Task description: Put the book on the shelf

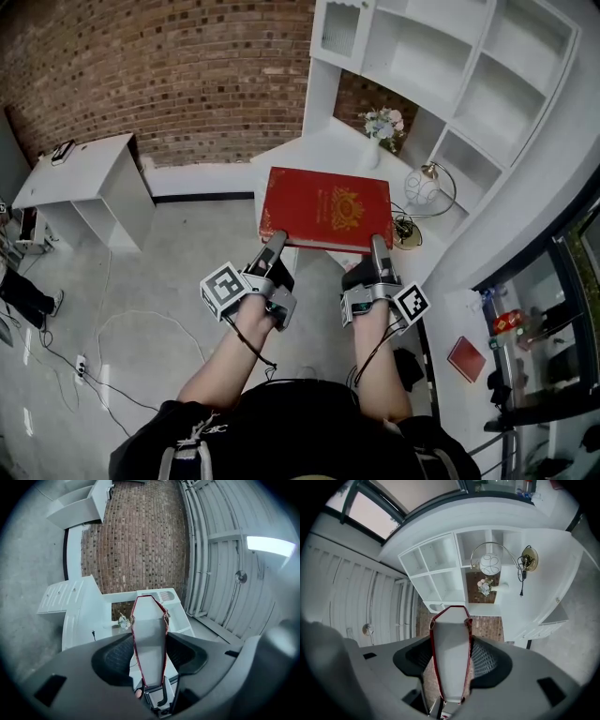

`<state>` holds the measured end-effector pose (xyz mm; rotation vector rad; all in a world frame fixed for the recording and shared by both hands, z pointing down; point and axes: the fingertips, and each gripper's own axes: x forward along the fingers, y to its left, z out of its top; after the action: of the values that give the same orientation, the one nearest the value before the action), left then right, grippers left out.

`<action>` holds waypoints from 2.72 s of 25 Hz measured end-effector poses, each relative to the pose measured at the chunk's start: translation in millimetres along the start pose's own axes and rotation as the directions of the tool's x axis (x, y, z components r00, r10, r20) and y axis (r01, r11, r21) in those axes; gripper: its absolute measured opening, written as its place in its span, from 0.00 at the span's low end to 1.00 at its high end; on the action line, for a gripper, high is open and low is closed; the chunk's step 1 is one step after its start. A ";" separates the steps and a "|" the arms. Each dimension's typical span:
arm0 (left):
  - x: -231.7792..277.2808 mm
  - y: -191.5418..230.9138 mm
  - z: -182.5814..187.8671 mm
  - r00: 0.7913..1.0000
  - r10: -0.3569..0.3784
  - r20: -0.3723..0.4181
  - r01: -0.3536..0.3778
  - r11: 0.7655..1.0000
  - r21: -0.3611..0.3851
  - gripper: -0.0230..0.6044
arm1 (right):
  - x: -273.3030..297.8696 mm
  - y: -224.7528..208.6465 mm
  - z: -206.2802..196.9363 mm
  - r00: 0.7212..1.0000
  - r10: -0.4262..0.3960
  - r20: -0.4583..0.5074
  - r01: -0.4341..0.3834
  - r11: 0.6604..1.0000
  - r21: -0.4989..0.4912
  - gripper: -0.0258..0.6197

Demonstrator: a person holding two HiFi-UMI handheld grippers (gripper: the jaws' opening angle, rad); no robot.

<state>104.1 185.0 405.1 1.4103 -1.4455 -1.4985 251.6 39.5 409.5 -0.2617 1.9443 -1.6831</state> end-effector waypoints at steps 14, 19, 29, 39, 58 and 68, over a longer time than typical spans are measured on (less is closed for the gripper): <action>-30.2 31.9 22.2 0.999 -0.033 -0.032 0.033 0.999 -0.021 0.40 | -11.1 -26.8 -39.5 1.000 0.008 0.026 -0.007 1.000 -0.029 0.44; 11.5 63.9 36.4 0.999 0.012 -0.044 -0.012 1.000 0.001 0.40 | 28.9 -53.4 -18.7 0.999 0.010 0.037 -0.009 1.000 -0.025 0.44; 162.3 111.4 95.9 0.998 0.006 -0.063 -0.006 1.000 -0.011 0.40 | 181.4 -94.5 40.5 0.999 0.003 0.038 -0.002 0.999 -0.036 0.44; 314.7 136.8 135.7 0.996 -0.027 -0.088 0.026 1.000 -0.016 0.40 | 316.9 -120.5 112.5 0.998 0.027 0.060 -0.024 0.998 -0.057 0.44; 481.4 169.5 158.2 0.971 -0.100 -0.218 0.084 0.993 -0.082 0.40 | 418.7 -134.2 191.0 0.979 0.011 0.204 0.017 0.990 -0.137 0.45; 588.2 189.2 162.4 0.854 -0.181 -0.489 0.120 0.981 -0.152 0.40 | 450.2 -140.7 224.3 0.881 0.046 0.471 0.059 0.977 -0.207 0.45</action>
<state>-234.7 -356.6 400.0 1.7120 -0.9278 -1.1567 -34.1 -397.7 405.7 -0.6955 1.7413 -1.2541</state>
